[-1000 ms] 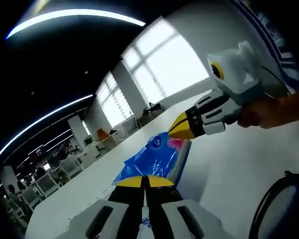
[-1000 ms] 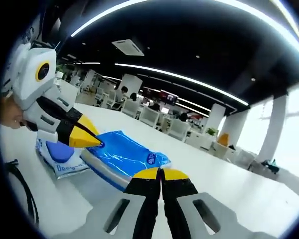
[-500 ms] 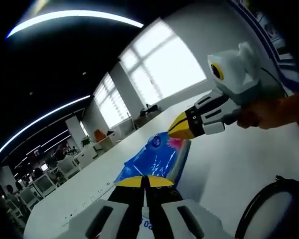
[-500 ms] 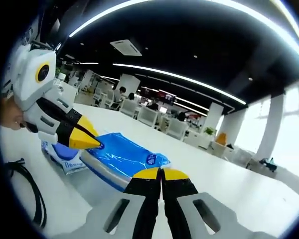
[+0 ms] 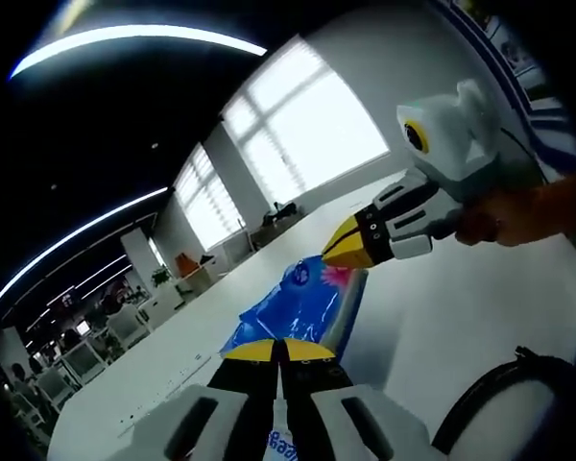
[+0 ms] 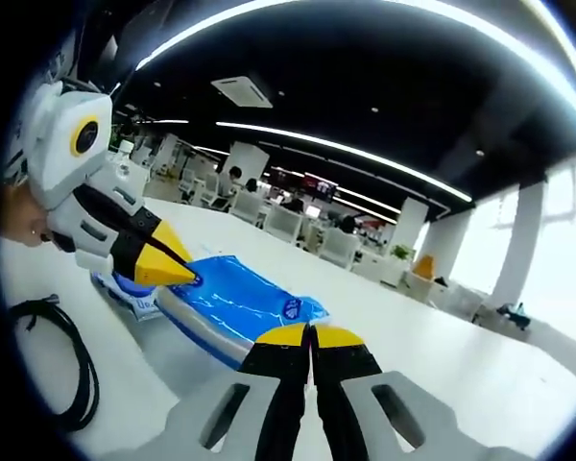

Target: Arrange the tabletop items into an orderly group along one side of the table until the central work area is clear of visible clutter.

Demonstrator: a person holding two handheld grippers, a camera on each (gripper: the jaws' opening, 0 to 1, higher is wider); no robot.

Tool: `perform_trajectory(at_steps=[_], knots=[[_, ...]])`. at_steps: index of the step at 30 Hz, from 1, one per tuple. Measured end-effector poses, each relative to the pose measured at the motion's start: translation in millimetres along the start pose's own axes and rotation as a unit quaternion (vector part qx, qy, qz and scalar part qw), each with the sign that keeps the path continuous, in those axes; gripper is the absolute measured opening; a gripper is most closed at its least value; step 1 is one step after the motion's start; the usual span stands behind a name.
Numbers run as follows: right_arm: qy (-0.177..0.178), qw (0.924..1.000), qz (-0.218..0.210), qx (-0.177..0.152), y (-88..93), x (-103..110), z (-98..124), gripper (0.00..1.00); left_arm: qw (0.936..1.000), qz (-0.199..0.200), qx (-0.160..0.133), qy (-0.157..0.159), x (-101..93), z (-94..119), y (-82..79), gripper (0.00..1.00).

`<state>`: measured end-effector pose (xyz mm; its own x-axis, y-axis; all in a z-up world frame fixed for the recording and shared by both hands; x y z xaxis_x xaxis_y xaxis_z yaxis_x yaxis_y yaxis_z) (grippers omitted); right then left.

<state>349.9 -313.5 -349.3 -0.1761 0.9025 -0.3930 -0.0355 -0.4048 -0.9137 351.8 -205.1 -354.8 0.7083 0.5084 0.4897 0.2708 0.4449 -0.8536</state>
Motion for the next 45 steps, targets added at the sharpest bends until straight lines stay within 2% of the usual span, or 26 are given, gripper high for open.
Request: perform_trajectory(at_steps=[9,11,16,22,24,26,31,38,45], knots=[[-0.003,0.9999,-0.006,0.011,12.9,5,0,0.0,1.0,-0.003,0.007,0.006,-2.7,0,3.9,0.0],[0.0,0.9999,-0.003,0.013,15.8,6,0,0.0,0.9998,0.003,0.012,0.017,-5.6,-1,7.8,0.0],[-0.003,0.9997,0.002,0.022,23.9,10,0,0.0,0.9996,0.006,0.018,0.02,-9.0,-1,17.6,0.0],[0.0,0.9995,-0.014,0.028,29.8,11,0,0.0,0.9994,0.01,0.018,0.029,-13.9,-1,19.7,0.0],[0.002,0.9995,-0.01,0.03,30.3,12,2,0.0,0.9992,0.01,0.02,0.032,-15.1,-1,20.2,0.0],[0.006,0.9993,0.013,0.033,30.7,13,4,0.0,0.999,0.01,0.021,0.037,-16.9,0,20.7,0.01],[0.003,0.9989,0.023,0.041,33.4,19,5,0.0,0.9987,0.014,0.025,0.042,-21.4,2,24.1,0.02],[0.003,0.9991,0.01,0.042,37.6,20,10,0.0,0.9984,0.018,0.029,0.045,-24.2,3,26.4,0.02],[0.001,0.9988,-0.002,0.048,45.3,22,13,0.02,0.9977,0.013,0.038,0.054,-30.1,7,29.6,0.07]])
Point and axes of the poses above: the point that each gripper's makers call its tool centre point, and the gripper's own axes: z roughly backward along the fingers, x roughly to its left, y roughly out of its underside, the point moved 1 cm from there along z, roughly backward along the fingers, and after that the axes turned 2 degrees about x, right-handed, at the moved point
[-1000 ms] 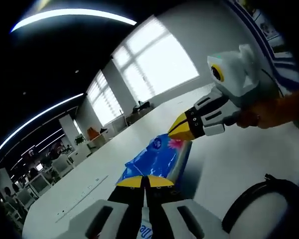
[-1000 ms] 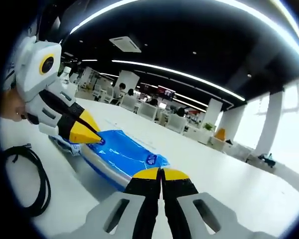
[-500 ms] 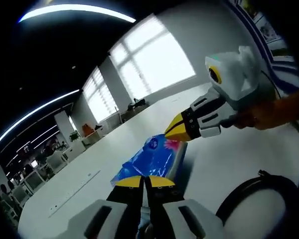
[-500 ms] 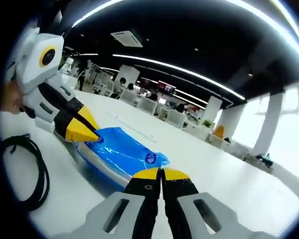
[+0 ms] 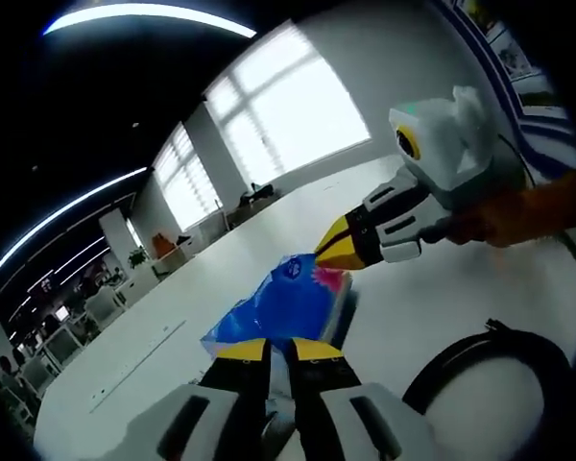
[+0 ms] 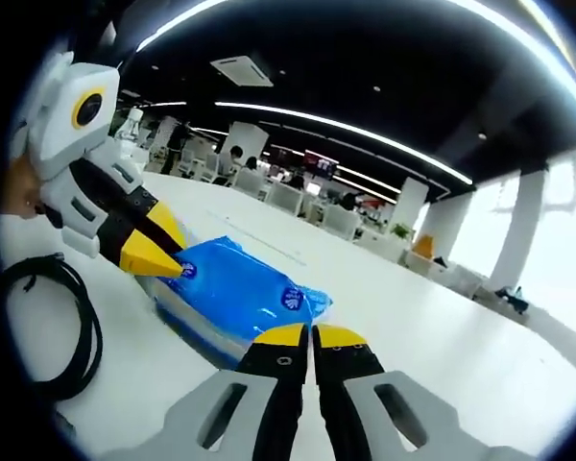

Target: Arrange the tabletop items into an orderly group along one side of the table until the central work area is clear of visible clutter.

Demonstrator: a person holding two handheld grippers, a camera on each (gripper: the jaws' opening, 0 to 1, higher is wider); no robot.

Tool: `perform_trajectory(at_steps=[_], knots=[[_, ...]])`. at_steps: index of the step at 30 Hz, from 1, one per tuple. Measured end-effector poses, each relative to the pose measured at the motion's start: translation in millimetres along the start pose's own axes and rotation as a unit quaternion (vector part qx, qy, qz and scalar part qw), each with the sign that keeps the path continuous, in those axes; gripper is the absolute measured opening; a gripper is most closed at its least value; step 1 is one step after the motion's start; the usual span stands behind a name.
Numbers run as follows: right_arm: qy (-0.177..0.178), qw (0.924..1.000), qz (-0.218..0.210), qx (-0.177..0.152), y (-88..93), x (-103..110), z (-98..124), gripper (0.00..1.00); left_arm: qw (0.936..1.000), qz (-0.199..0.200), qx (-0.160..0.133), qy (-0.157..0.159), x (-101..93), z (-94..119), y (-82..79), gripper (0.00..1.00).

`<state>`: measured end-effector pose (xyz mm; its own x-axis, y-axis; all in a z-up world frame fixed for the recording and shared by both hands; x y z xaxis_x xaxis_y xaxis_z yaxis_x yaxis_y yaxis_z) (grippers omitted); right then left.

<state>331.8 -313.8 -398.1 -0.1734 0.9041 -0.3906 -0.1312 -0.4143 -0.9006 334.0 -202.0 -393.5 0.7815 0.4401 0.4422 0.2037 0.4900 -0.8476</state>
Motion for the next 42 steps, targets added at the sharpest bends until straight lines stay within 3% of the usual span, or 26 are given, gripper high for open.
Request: perform_trajectory(at_steps=[23,30,34,42], knots=[[-0.004,0.9999,-0.013,0.003,3.7,2,3,0.06,0.9998,0.007,-0.006,-0.017,15.8,21,2.7,0.13],[-0.003,0.9998,-0.021,0.007,8.3,-2,6,0.06,0.9999,-0.002,-0.004,-0.014,9.1,22,7.9,0.14],[-0.004,0.9995,-0.031,0.006,9.3,-3,9,0.08,0.9994,0.029,0.004,-0.02,12.4,26,12.3,0.21],[-0.01,0.9994,-0.034,-0.001,5.4,-1,18,0.11,0.9987,0.046,-0.002,-0.024,18.7,39,11.1,0.23]])
Point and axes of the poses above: the point that each gripper's makers call its tool centre point, and the gripper's own axes: z roughly backward along the fingers, x roughly to its left, y roughly out of its underside, the point moved 1 cm from there along z, roughly backward along the fingers, and after that the axes turned 2 degrees about x, right-handed, at the moved point
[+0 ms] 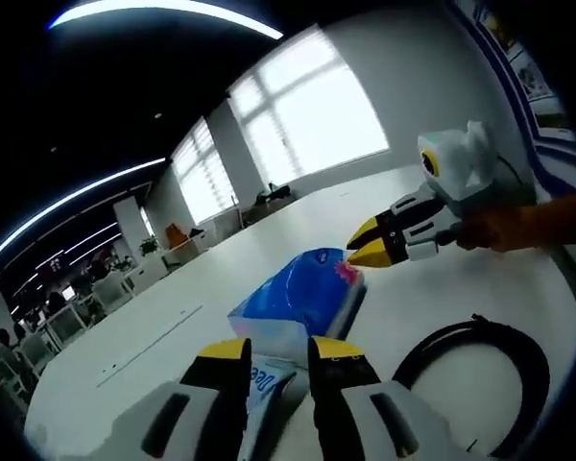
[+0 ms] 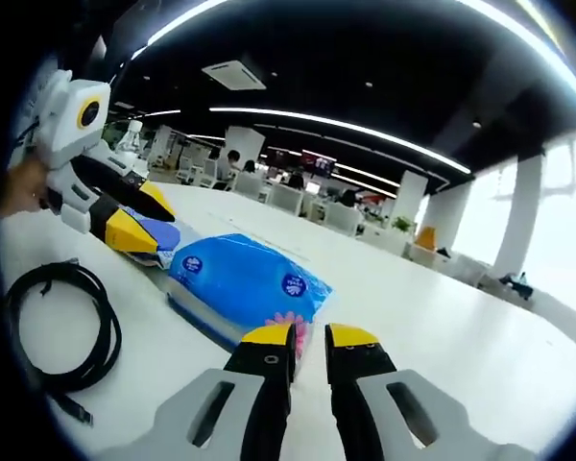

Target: Arrange the tabletop items into an orderly group along one side of the table until the central work area is clear of visible clutter.

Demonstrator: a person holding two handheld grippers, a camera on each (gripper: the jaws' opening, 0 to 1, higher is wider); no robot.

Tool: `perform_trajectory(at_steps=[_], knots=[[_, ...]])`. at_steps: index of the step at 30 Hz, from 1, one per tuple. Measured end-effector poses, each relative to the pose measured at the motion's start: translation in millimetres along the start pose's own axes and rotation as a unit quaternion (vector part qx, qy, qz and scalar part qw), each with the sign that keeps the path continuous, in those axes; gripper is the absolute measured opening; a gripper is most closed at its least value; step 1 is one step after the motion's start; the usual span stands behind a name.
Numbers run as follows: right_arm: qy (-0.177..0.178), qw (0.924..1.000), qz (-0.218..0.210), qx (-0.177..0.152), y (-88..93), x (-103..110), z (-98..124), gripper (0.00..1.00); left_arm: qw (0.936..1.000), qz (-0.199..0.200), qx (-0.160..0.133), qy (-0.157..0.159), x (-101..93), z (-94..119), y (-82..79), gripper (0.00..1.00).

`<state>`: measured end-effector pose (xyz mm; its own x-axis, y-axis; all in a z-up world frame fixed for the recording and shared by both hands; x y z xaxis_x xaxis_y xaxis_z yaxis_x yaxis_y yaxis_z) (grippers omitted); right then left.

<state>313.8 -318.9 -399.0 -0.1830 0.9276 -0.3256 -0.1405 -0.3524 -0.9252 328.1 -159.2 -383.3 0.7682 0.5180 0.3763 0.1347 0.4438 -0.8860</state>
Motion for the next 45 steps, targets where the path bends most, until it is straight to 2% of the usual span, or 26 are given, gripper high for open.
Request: perform_trajectory(at_steps=[3,6,14,19,23,26,28,31,36,39,43,45], knots=[[-0.008,0.9999,-0.013,-0.002,-1.8,1,3,0.13,1.0,0.004,-0.008,0.002,-4.5,9,-0.5,0.23],[-0.013,0.9999,0.003,-0.003,-1.7,4,7,0.14,0.9999,0.001,-0.013,0.004,-7.6,15,-0.2,0.23],[-0.016,0.9999,0.004,-0.005,-1.5,3,12,0.14,0.9998,0.005,-0.014,0.011,-11.0,24,2.4,0.23],[-0.018,0.9998,-0.006,-0.007,-3.0,2,16,0.14,0.9994,0.021,-0.026,-0.006,-11.1,38,2.1,0.25],[-0.022,0.9997,-0.007,-0.007,-3.7,4,17,0.14,0.9992,0.033,-0.023,0.0,-15.1,45,6.7,0.26],[-0.03,0.9995,-0.007,-0.011,-6.2,10,19,0.15,0.9993,0.022,-0.028,-0.007,-13.5,48,7.0,0.27],[-0.044,0.9989,0.01,-0.012,-7.4,17,21,0.17,0.9995,0.021,-0.022,-0.009,-12.8,51,9.8,0.27],[-0.057,0.9983,0.015,-0.008,-5.3,26,25,0.18,0.9994,0.024,-0.022,-0.008,-12.2,56,12.1,0.28],[-0.072,0.9973,0.003,-0.011,-6.7,32,29,0.2,0.9992,0.031,-0.023,-0.01,-13.0,63,15.8,0.28],[-0.093,0.9954,-0.012,-0.018,-9.8,39,34,0.23,0.9988,0.042,-0.021,-0.011,-12.7,64,21.5,0.28],[-0.098,0.9949,-0.012,-0.019,-11.8,42,38,0.25,0.9983,0.053,-0.019,-0.012,-12.0,66,24.8,0.29],[-0.102,0.9944,-0.012,-0.022,-13.6,44,40,0.26,0.9989,0.042,-0.014,-0.018,-10.1,67,26.3,0.3]])
Point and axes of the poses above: the point that each gripper's makers call its tool centre point, and the gripper's own axes: z roughly backward along the fingers, x roughly to its left, y roughly out of its underside, the point moved 1 cm from there along z, roughly backward along the fingers, and after that the axes turned 2 degrees about x, right-handed, at the moved point
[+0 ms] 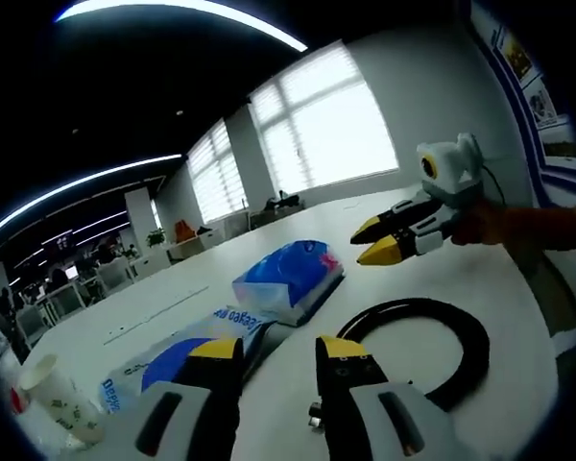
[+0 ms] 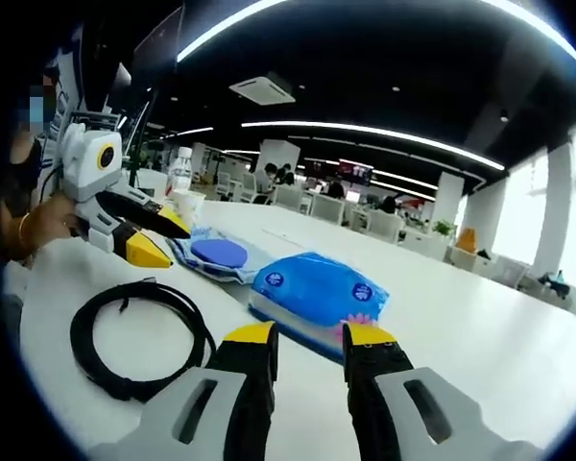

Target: Arrange the tabletop items into an orderly group along one side of the table until the central work area is clear of visible clutter.

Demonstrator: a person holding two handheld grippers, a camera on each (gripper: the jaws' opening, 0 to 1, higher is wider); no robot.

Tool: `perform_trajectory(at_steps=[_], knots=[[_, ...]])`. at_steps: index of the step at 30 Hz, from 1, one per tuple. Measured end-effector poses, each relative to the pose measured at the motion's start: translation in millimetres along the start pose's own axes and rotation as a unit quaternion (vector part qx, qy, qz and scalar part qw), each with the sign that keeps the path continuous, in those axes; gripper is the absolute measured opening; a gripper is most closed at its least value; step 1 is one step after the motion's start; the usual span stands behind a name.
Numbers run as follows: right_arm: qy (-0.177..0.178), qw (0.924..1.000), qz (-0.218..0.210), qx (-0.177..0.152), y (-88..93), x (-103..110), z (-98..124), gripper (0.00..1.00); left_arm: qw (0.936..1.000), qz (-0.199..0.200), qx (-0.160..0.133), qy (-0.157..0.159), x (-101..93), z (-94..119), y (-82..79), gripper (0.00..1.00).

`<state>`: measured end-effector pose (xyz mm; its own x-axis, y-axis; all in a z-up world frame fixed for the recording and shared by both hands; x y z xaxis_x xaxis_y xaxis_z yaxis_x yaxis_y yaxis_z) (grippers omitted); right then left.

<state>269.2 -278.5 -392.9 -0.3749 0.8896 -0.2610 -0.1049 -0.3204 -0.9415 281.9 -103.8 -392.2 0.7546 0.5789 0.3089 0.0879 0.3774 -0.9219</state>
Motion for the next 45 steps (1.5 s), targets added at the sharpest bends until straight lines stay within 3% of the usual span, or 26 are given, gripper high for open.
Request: perform_trajectory(at_steps=[7,9,12,19,30,34,45], knots=[[-0.015,0.9998,-0.006,-0.008,-2.3,8,6,0.28,0.9999,-0.01,-0.002,0.003,-0.1,11,-3.7,0.34],[-0.021,0.9997,-0.007,-0.011,-3.5,10,8,0.28,0.9997,0.001,0.004,0.024,-7.1,13,-1.2,0.37],[-0.035,0.9991,-0.015,-0.017,-5.6,15,11,0.29,0.9995,0.004,0.01,0.03,-10.1,15,2.4,0.38],[-0.055,0.9981,-0.016,-0.024,-8.4,28,19,0.3,0.996,0.051,0.002,0.073,-27.1,23,5.3,0.43],[-0.064,0.997,-0.02,-0.039,-17.0,32,30,0.32,0.9945,0.064,0.002,0.083,-31.6,35,13.2,0.45],[-0.077,0.996,-0.028,-0.037,-16.5,38,32,0.35,0.9898,0.075,-0.013,0.121,-42.4,43,9.0,0.46],[-0.126,0.9913,-0.025,-0.03,-8.4,69,35,0.45,0.9883,0.055,-0.012,0.142,-52.2,52,8.9,0.49]])
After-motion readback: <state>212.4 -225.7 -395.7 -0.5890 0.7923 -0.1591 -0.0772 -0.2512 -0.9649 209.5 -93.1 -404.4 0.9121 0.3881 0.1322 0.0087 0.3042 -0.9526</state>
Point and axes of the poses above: the point that each gripper's makers call its tool centre point, and the gripper's own axes: z roughly backward along the fingers, x roughly to its left, y roughly out of its underside, the point moved 1 cm from there along z, roughly backward along the fingers, and after that the axes turned 2 degrees about x, right-handed, at the moved point
